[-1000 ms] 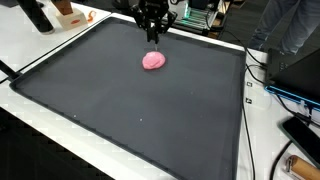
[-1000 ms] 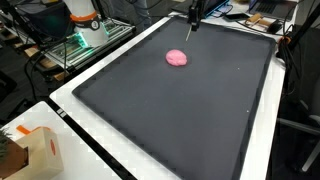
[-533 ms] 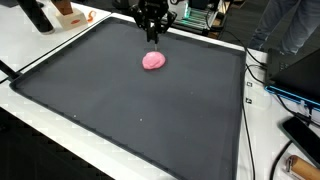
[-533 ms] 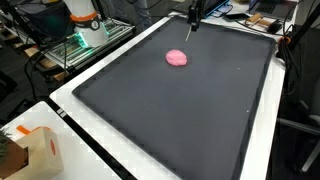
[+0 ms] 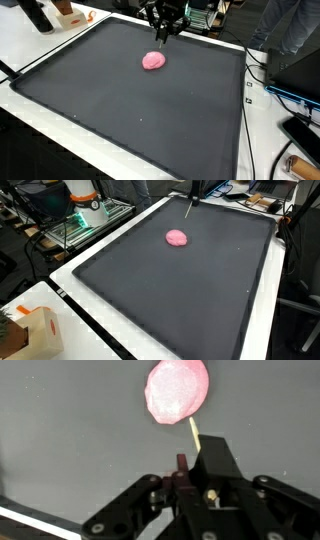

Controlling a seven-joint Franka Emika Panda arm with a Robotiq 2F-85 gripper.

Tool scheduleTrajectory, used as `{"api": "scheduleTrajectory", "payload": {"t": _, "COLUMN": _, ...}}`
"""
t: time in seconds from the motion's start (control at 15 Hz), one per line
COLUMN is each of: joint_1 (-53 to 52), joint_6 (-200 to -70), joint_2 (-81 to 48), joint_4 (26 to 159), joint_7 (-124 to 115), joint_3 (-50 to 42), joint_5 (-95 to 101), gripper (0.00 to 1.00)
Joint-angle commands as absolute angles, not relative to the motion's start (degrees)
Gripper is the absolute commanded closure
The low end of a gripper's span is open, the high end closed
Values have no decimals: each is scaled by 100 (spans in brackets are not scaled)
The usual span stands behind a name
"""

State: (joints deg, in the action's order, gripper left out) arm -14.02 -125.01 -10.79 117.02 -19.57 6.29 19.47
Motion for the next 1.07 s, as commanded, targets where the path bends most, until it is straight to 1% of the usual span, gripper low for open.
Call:
{"api": "scheduleTrajectory", "payload": {"t": 0.0, "joint_1": -1770, "joint_6": -11933, "joint_2": -1370, "joint_4": 11353, "joint_7": -2699, "joint_3": 738, "joint_5": 2722, "gripper": 94}}
{"api": "scheduleTrajectory", "payload": {"t": 0.47, "joint_1": -2493, "joint_6": -10773, "joint_2": -2191, "joint_4": 10646, "joint_7": -3705, "joint_3": 854, "joint_5": 3829, "gripper": 94}}
{"api": "scheduleTrajectory", "payload": {"t": 1.0, "joint_1": -2974, "joint_6": -9735, "joint_2": -3117, "joint_4": 9825, "joint_7": -4607, "joint_3": 844, "joint_5": 4110, "gripper": 94}}
